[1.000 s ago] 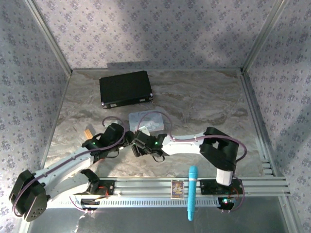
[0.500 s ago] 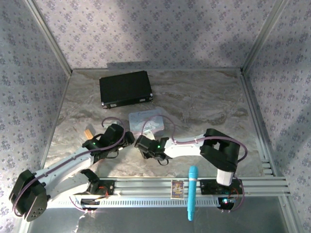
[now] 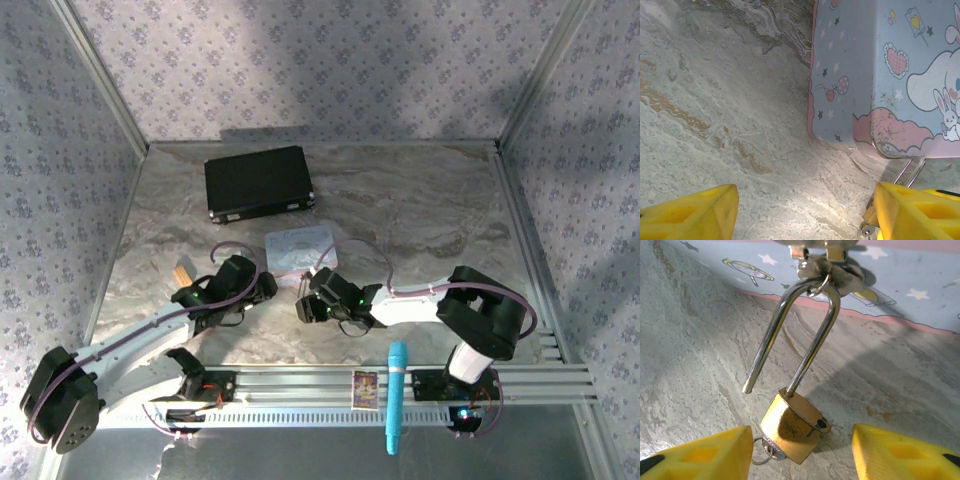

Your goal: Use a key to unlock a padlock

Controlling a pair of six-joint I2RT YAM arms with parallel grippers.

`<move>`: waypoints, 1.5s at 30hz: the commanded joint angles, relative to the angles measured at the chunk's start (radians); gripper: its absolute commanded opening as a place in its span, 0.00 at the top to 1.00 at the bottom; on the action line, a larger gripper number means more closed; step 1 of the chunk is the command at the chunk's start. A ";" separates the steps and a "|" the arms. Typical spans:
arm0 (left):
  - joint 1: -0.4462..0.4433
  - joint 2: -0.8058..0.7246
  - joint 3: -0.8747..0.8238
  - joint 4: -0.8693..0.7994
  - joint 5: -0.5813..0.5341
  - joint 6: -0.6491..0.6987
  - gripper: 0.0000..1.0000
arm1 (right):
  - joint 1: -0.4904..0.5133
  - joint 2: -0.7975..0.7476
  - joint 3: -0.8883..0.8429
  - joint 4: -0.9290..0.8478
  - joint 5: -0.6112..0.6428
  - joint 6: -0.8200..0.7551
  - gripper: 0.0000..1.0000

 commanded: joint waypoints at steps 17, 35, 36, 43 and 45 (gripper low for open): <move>0.007 0.033 0.027 0.022 0.013 0.001 0.28 | 0.017 0.126 0.041 -0.023 0.034 0.021 0.43; 0.008 0.027 0.024 0.019 0.009 0.002 0.28 | -0.011 0.056 -0.081 0.076 0.006 0.070 0.71; 0.007 0.027 0.027 0.017 0.007 0.010 0.28 | -0.015 0.046 -0.096 0.099 -0.004 0.076 0.74; -0.023 0.038 0.126 -0.052 -0.092 0.242 0.23 | -0.064 0.012 -0.179 0.253 -0.076 0.136 0.85; -0.050 0.057 0.194 -0.113 -0.172 0.326 0.20 | -0.075 0.004 -0.202 0.292 -0.087 0.158 0.86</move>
